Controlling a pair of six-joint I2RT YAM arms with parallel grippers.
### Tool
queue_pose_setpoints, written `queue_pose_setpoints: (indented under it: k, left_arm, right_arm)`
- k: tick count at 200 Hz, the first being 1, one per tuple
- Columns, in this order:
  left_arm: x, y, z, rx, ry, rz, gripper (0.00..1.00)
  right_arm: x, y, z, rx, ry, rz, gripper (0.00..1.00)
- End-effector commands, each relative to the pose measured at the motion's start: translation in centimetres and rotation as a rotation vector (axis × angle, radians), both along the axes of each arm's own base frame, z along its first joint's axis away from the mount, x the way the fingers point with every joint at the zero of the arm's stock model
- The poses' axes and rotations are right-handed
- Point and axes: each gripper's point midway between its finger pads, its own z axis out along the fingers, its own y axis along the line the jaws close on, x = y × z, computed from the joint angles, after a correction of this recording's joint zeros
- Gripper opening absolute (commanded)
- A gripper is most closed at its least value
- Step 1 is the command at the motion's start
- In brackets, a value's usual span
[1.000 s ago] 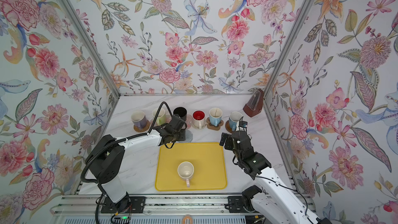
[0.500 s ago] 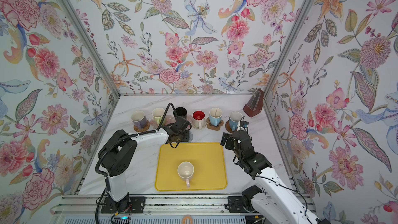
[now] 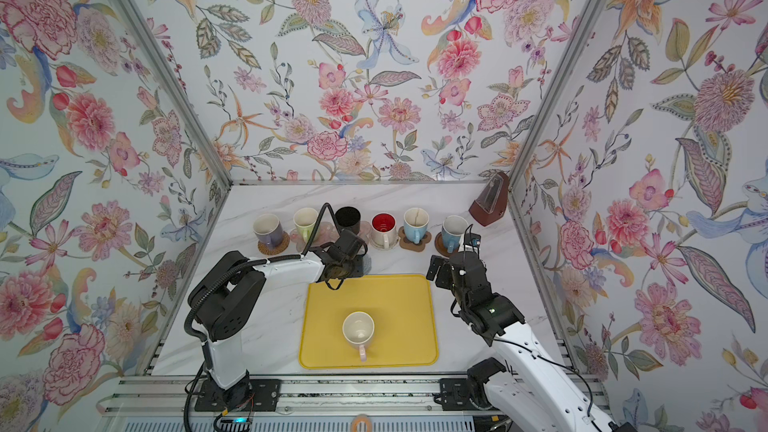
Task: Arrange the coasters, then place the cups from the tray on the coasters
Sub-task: 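Move the left gripper down over the blue woven round coaster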
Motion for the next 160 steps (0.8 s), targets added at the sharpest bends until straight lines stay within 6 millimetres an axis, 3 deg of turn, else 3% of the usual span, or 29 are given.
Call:
queue_pose_setpoints:
  k: [1, 95, 160]
  left_arm:
    - [-1.4, 2.3, -1.6, 0.042, 0.061, 0.045, 0.45]
    - [-1.7, 8.3, -2.7, 0.082, 0.074, 0.174, 0.45]
    - [-3.2, 12.8, -3.4, 0.146, 0.097, 0.244, 0.45]
  right_arm:
    - [-0.2, -0.3, -0.7, -0.015, 0.022, -0.003, 0.99]
    - [-0.3, -0.3, -0.5, -0.007, 0.016, 0.000, 0.99]
    - [-0.2, -0.3, -0.6, -0.011, 0.020, -0.003, 0.99]
